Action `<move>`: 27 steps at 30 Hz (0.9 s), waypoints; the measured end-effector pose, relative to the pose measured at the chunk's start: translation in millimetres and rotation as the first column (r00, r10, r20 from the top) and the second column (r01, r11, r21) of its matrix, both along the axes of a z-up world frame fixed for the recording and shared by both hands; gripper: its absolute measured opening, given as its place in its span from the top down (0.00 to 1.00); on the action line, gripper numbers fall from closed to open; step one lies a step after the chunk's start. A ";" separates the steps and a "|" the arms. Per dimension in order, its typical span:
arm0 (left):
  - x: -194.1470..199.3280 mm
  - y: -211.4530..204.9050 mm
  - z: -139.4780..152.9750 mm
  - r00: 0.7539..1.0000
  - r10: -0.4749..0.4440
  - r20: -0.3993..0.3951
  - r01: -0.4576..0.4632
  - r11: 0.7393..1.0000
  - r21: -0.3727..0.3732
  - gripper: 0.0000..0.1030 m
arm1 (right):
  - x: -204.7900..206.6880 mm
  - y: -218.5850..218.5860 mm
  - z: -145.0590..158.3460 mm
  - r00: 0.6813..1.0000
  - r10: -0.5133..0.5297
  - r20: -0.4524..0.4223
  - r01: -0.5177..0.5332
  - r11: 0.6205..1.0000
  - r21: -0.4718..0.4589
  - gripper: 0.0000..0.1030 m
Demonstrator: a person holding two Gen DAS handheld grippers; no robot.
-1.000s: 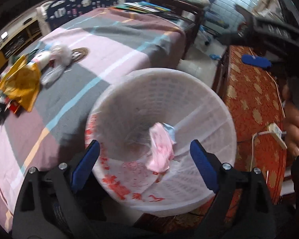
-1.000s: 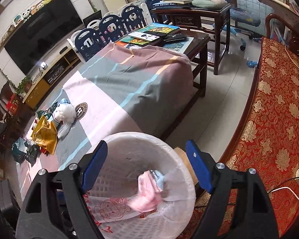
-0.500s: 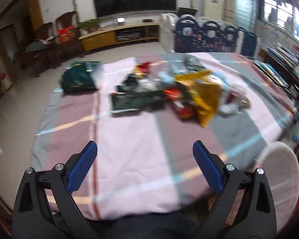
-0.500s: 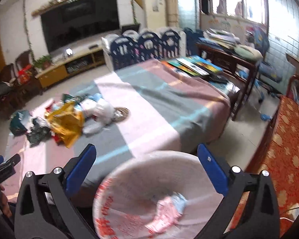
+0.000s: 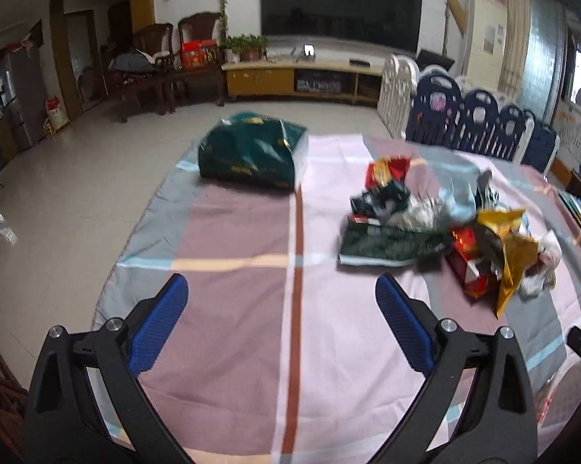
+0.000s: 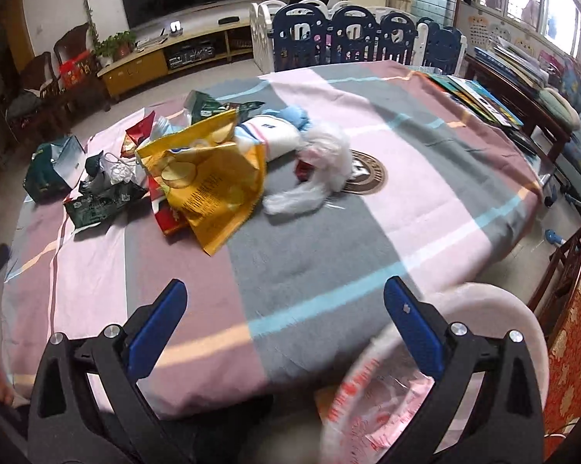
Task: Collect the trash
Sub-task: 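Grasp the yellow chip bag with the right tool while the left grasps the green wrapper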
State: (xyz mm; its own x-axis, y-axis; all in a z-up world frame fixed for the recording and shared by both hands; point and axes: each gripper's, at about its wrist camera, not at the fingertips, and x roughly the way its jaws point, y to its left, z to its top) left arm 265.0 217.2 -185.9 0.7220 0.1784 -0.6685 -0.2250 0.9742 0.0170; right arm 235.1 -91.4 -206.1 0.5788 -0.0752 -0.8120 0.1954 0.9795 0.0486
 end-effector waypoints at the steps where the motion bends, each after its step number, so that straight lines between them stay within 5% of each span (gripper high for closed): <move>1: 0.0 5.1 0.6 1.000 0.018 0.004 -0.018 1.000 0.003 0.06 | 11.4 6.1 -4.2 1.000 0.000 -0.004 0.000 1.000 -0.003 0.03; 7: 7.6 23.4 -10.5 0.997 0.052 -0.063 -0.057 0.994 -0.093 0.06 | 83.7 39.9 -16.5 1.000 -0.003 0.001 0.003 0.998 -0.061 0.03; 13: 6.7 27.0 -10.4 0.996 0.062 -0.058 -0.065 0.997 -0.051 0.06 | 137.9 63.3 -29.3 0.998 0.044 -0.040 -0.047 0.995 -0.083 0.05; 15: 6.8 32.7 -11.2 0.995 0.076 -0.061 -0.079 0.996 -0.052 0.06 | 142.5 65.8 -36.9 0.996 0.054 -0.068 -0.059 0.996 -0.071 0.35; 18: 6.0 47.5 -12.4 0.991 0.117 -0.068 -0.123 0.988 -0.092 0.06 | 134.3 68.9 -42.1 0.990 0.116 -0.083 -0.118 0.993 -0.022 0.64; 21: 3.7 61.8 -14.7 0.984 0.162 -0.073 -0.172 0.971 -0.165 0.06 | 114.4 74.6 -36.0 0.980 0.187 -0.066 -0.190 0.981 -0.037 0.77; 27: 6.2 63.4 -19.3 0.981 0.173 -0.091 -0.189 0.958 -0.214 0.06 | 67.2 72.0 -17.2 0.939 0.341 -0.040 -0.333 0.933 0.134 0.79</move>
State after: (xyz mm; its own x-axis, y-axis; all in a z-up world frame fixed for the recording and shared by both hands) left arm 271.3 280.6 -205.3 0.6406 0.1439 -0.7543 -0.4036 0.8988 -0.1713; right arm 302.2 -19.4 -223.3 0.5014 0.2184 -0.8372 -0.1384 0.9754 0.1715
